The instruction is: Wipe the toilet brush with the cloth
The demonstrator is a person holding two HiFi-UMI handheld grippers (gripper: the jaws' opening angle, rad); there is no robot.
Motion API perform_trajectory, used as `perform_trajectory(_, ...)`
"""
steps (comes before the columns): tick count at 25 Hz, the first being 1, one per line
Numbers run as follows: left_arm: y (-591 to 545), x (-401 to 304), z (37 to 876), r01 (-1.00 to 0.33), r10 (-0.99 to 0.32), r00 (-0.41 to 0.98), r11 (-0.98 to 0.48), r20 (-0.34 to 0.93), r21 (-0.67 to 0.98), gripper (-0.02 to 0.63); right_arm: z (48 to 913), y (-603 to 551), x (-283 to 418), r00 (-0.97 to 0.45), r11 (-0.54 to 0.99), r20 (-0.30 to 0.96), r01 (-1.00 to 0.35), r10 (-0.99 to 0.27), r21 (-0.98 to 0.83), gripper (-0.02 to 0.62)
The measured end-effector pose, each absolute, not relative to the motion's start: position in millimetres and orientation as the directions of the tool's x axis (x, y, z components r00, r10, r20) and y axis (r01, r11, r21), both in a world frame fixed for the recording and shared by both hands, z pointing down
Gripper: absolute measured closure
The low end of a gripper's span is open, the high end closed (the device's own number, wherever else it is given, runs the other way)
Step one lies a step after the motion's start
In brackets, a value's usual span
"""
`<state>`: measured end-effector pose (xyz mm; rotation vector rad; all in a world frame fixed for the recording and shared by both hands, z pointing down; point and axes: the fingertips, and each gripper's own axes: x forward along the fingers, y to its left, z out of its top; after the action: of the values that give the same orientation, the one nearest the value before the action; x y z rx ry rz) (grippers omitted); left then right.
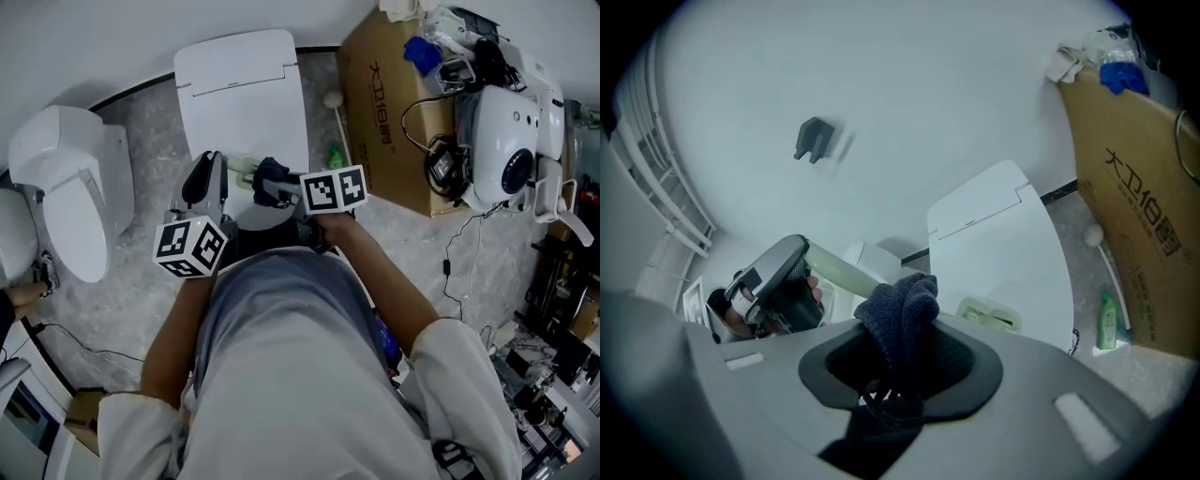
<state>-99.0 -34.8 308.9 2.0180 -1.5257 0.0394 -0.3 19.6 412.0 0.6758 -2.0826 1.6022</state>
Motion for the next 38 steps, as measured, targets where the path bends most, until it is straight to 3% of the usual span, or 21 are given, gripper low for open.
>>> perform_trajectory(17,-30,-101,308,-0.796,-0.804,0.480,-0.229,0.352,0.561,0.606,380,17,-11,-0.801,0.174,0.574,-0.597,-0.169,-0.783,0.492)
perform_trajectory(38,-29,-116,306,-0.770,-0.798,0.494,-0.218,0.344,0.599,0.606,321,3,-47,-0.845,0.260,0.477,-0.530,-0.243,-0.807,0.491)
